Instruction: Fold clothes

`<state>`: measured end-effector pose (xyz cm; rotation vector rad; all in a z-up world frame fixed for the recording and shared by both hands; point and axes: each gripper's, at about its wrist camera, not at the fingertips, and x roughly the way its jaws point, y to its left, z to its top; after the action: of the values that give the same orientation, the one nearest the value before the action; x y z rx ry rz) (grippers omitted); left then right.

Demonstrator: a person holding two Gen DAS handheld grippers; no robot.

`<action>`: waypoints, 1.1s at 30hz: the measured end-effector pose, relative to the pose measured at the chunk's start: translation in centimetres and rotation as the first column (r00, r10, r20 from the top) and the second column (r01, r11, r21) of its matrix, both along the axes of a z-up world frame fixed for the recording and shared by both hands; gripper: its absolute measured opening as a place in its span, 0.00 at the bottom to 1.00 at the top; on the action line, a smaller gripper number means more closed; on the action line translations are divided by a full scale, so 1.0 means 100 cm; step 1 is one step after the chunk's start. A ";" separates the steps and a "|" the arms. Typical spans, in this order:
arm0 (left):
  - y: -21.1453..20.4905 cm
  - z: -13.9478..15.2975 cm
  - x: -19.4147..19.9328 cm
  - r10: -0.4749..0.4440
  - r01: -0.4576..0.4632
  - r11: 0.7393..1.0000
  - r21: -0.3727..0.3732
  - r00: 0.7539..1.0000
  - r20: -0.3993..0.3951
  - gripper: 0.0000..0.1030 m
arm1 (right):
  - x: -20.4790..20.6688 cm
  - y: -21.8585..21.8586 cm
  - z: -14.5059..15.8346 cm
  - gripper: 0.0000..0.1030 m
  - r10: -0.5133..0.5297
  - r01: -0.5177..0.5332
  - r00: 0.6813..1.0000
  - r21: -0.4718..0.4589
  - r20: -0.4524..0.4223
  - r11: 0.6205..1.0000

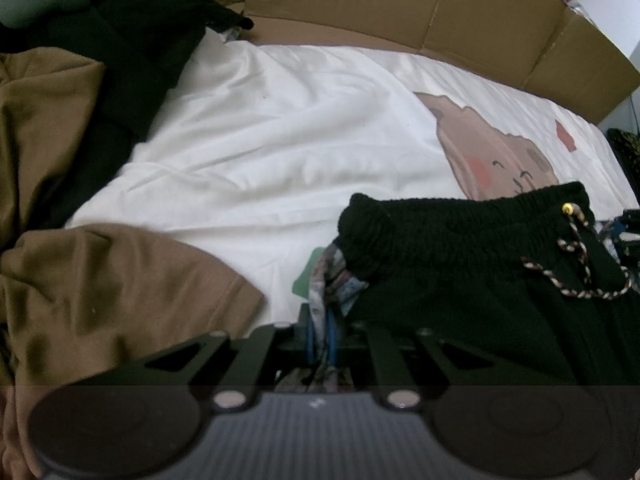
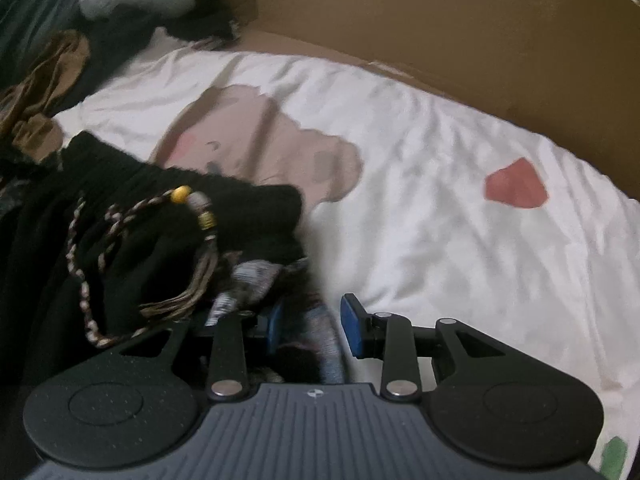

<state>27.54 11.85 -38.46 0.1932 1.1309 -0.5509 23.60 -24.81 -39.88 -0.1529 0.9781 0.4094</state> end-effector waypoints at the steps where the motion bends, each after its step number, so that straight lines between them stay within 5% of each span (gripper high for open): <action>1: 0.000 0.000 0.000 -0.001 0.001 1.000 0.001 1.000 0.000 0.08 | -0.001 0.002 0.000 0.36 0.003 -0.003 1.000 -0.001 -0.002 1.000; 12: 0.001 0.001 0.000 -0.008 0.008 1.000 0.001 1.000 0.001 0.08 | 0.017 -0.013 0.000 0.36 -0.033 0.044 0.991 0.077 -0.129 0.996; 21: 0.001 0.001 0.000 -0.019 0.019 1.000 0.008 1.000 0.011 0.07 | 0.034 -0.043 0.004 0.36 -0.135 0.202 0.944 0.208 -0.300 0.957; 27: 0.000 0.001 -0.001 -0.021 0.020 1.000 0.007 1.000 0.011 0.07 | 0.037 -0.056 0.009 0.36 -0.195 0.255 0.945 0.220 -0.262 0.942; 33: -0.002 0.002 -0.002 -0.015 0.015 1.000 0.008 1.000 0.011 0.07 | 0.022 -0.021 0.002 0.31 -0.114 0.123 0.981 0.049 -0.156 0.991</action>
<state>27.38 11.65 -38.30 0.2114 1.1223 -0.5577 25.78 -26.89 -39.73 -0.0095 1.1193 0.3436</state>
